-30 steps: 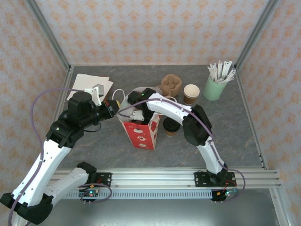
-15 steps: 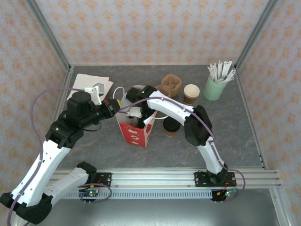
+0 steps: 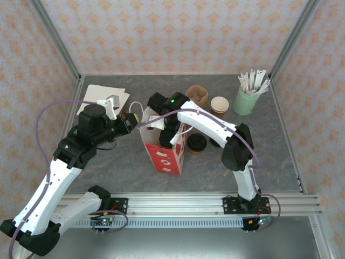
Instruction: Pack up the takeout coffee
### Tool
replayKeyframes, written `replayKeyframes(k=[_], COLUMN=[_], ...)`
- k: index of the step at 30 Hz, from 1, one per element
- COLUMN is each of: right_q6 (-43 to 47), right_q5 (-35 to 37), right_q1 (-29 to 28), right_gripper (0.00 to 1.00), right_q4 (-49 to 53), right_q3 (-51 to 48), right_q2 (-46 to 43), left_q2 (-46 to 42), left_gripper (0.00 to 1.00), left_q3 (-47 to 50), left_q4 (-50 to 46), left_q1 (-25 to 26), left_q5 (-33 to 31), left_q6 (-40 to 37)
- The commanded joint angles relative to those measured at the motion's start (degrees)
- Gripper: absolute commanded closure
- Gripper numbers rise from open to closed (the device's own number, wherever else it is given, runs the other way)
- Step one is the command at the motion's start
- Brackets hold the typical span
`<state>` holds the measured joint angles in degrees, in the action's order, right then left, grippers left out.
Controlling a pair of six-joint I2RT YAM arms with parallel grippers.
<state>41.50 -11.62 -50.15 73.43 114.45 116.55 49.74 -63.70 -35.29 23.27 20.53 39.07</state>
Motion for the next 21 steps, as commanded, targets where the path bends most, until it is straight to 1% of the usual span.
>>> replayKeyframes(k=[1,5,9,17,21], right_q6=[-0.18,0.04,-0.71,-3.24,-4.04], right_q5=[-1.97,-2.55,-4.19,-7.62,-7.33], right_q1=[0.68,1.00,1.55,1.63,1.72], right_gripper=[0.11,0.05,0.03,0.00,0.00], right_q4=[-0.61,-0.35,-1.88,-6.29,-6.97], right_q3=[2.34,2.87,2.75,2.42,2.96], right_q2=[-3.31,-4.23,-5.24,-6.63,-7.76], left_q2=[0.19,0.19,0.23,-0.08,-0.43], left_gripper=[1.00,1.00,1.00,1.00,1.00], left_q3=[-0.38,-0.21,-0.63,-0.95,-0.50], left_q4=[-1.03,-0.50,-0.41,-0.74,-0.94], left_q1=[0.78,0.83,0.94,1.42,1.56], left_q5=[-0.68,-0.32,-0.21,-0.13,-0.51], left_q6=[-0.14,0.00,-0.18,-0.35,-0.24])
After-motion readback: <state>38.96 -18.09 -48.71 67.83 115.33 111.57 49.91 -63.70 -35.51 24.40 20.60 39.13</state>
